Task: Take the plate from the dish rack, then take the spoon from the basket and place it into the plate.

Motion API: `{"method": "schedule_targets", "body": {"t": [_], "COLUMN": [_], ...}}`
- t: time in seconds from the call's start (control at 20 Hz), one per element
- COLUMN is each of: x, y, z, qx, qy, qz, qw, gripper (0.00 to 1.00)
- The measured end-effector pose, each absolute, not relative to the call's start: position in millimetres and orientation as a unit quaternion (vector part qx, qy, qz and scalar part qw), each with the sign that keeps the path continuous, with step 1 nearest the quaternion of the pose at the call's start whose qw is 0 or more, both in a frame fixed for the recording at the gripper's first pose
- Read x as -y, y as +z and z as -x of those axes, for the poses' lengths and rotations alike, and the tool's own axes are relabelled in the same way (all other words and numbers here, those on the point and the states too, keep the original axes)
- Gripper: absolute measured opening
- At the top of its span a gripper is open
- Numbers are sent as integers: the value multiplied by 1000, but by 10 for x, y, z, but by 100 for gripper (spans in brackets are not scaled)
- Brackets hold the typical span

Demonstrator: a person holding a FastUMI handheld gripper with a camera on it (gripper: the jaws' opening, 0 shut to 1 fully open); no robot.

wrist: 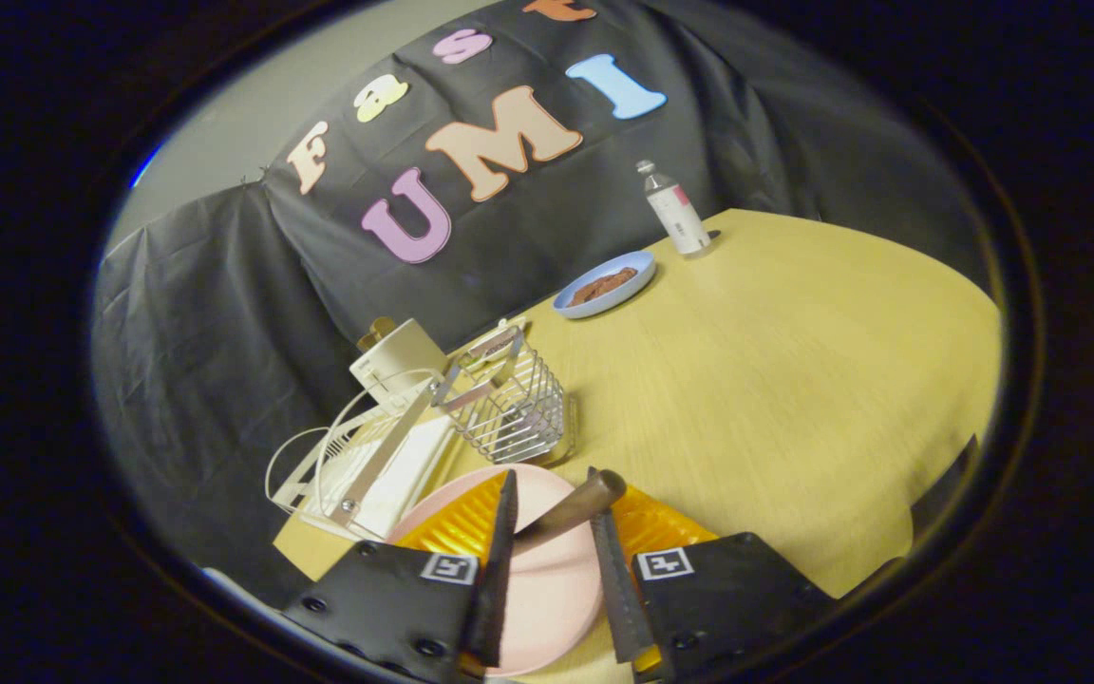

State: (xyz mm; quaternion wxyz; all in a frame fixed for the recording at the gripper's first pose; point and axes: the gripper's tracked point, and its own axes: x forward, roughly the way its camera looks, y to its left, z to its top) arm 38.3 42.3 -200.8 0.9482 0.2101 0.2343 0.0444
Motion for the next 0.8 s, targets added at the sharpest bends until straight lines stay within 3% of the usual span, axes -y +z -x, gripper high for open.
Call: {"method": "schedule_targets", "body": {"t": [0.35,0.55,0.8], "x": [1,124,-173], "y": [-1880,-1358,-793], "z": [-374,-265,-6], "qx": [-207,-136,-74], "qy": [-29,-55,-15], "qz": [-84,2,0], "qw": [974,989,997], "gripper": [100,100,100]}}
